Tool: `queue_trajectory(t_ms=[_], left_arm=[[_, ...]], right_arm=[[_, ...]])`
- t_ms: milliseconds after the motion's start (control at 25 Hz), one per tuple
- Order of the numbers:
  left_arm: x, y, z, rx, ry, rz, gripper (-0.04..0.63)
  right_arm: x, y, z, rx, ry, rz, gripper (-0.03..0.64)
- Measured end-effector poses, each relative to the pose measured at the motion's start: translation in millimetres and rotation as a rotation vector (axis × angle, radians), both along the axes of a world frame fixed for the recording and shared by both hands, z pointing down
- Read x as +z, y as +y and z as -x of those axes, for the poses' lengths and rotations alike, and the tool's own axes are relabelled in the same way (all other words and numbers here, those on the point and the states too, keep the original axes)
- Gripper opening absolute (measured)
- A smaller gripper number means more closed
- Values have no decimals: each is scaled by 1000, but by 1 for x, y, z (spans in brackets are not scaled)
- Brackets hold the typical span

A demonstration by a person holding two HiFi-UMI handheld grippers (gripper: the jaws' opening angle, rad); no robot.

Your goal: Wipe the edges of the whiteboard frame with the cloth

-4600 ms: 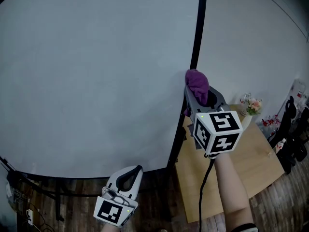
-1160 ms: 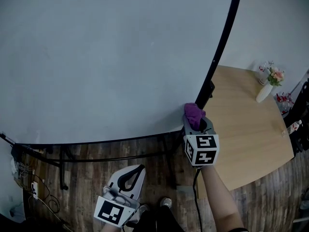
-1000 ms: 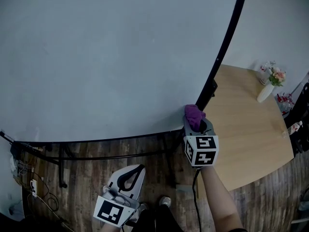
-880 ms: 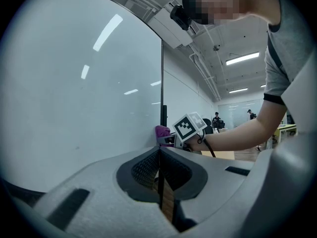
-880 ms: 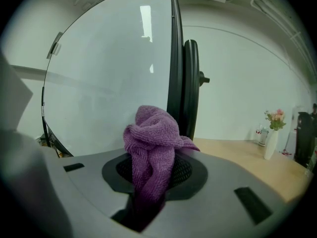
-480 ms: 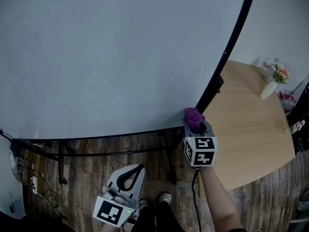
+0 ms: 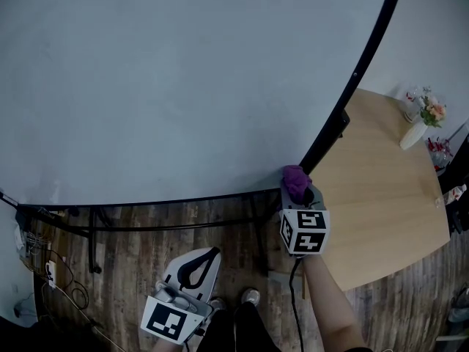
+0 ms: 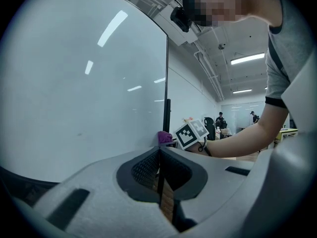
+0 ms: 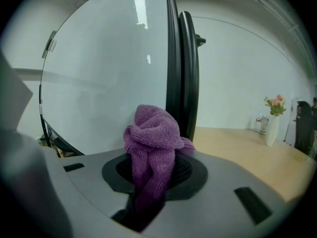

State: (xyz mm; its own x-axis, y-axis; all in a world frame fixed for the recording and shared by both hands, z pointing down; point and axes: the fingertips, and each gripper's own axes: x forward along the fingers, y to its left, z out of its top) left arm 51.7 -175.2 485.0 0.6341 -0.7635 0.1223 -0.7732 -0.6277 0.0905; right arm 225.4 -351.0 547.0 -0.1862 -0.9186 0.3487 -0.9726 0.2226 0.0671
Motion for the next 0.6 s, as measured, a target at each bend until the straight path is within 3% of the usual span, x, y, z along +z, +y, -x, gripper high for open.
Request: queue_trajectory(t_ms=[240,600], left_arm=[[6,-1,1,-6,-1,16,17],[8,-4,7,-23,-6,15,17]], right_arm=[[1,0,1,7,12,-25,104],[30,-1,2,16,-42,57,104]])
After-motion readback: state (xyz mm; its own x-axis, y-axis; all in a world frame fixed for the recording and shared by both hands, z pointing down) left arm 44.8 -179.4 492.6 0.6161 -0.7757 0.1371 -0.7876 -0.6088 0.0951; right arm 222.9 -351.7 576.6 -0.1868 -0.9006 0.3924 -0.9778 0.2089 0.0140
